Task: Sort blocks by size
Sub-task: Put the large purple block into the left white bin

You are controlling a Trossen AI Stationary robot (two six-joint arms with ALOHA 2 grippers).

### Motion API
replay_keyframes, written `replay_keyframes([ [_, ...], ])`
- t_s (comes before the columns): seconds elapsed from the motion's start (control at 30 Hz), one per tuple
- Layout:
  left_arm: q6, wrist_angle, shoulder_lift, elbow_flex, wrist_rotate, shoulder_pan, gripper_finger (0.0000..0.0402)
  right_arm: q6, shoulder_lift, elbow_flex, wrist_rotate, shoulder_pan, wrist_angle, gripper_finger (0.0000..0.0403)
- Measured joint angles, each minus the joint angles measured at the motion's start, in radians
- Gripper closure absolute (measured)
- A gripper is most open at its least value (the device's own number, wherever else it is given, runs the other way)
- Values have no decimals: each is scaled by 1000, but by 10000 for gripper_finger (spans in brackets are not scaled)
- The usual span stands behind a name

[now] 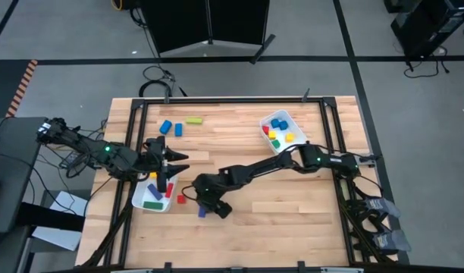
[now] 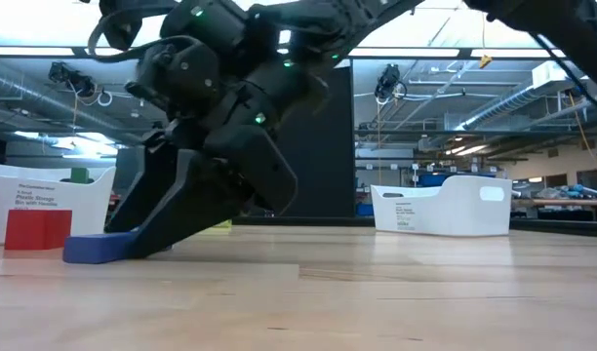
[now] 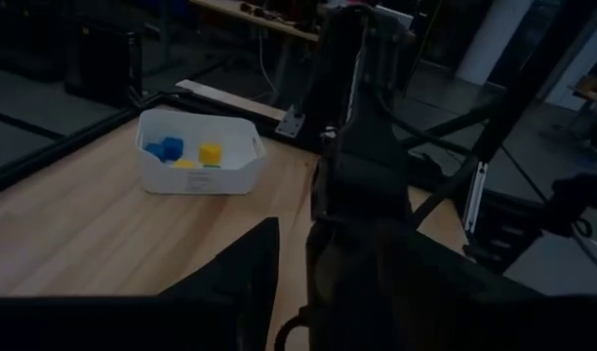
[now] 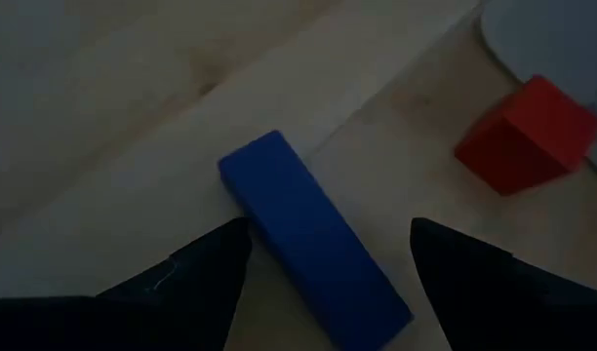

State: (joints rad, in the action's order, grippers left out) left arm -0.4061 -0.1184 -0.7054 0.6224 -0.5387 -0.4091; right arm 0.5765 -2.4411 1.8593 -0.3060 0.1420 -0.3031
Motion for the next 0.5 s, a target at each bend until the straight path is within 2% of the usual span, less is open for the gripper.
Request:
replay_keyframes([
  [0.1, -14, -12, 0, 0, 0, 0, 224, 3, -41, 63, -22, -9, -79, 118],
  [0.2, -21, -22, -1, 0, 0, 0, 224, -10, -66, 86, -40, -15, -114, 150],
  [0.3, -32, -26, -1, 0, 0, 0, 224, -17, -67, 87, -42, -15, -130, 209],
  [0.4, -43, -22, -1, 0, 0, 0, 224, -28, -62, 86, -35, -13, -139, 284],
  [0.5, -43, -2, 2, 0, 0, 0, 224, -32, -48, 84, -47, -18, -139, 286],
])
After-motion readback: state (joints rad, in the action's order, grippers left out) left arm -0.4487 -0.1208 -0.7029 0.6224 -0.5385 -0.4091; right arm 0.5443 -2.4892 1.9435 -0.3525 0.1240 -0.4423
